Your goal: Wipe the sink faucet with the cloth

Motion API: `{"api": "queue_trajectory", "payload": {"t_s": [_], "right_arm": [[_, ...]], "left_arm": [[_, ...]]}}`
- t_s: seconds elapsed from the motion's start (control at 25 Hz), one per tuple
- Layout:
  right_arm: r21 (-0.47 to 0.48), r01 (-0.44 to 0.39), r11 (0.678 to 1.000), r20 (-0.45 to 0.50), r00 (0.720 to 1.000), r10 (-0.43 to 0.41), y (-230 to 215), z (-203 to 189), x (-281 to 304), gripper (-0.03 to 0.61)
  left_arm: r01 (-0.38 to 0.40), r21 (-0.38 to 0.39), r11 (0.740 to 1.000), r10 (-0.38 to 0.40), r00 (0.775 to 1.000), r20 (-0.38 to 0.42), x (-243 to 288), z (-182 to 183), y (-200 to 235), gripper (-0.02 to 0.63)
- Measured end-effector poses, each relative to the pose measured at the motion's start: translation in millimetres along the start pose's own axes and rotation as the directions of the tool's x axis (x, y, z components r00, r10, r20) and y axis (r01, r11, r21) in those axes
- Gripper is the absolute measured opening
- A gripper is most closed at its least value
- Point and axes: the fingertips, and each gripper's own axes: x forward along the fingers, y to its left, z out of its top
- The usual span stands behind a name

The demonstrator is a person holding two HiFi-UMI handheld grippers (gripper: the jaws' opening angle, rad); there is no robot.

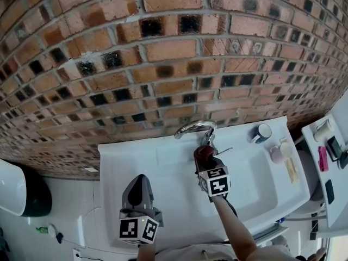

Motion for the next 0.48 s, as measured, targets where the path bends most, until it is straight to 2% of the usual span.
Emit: {"api": "queue_trajectory", "payload": {"t_s": [0.2, 0.36, 0.48], "right_arm": [[-0.046, 0.038, 0.998, 0.001, 0.999, -0.039, -10, 9, -10, 0.048], [-0.037, 0.094, 0.995, 0.009, 0.996, -0.094, -30, 20, -19, 0.049], [-0.031, 0.091, 0.995, 0.003, 0.996, -0.091, -36, 26, -18, 0.051]], "left_arm": [[-0.018, -0.007, 1.0, 0.018, 1.0, 0.004, 0, 0, 9, 0.005], [0.004, -0.011, 1.0, -0.004, 1.0, 0.002, 2, -2, 1, 0.005], [0.01, -0.012, 1.0, -0.01, 1.0, 0.002, 2, -2, -1, 0.005]]}}
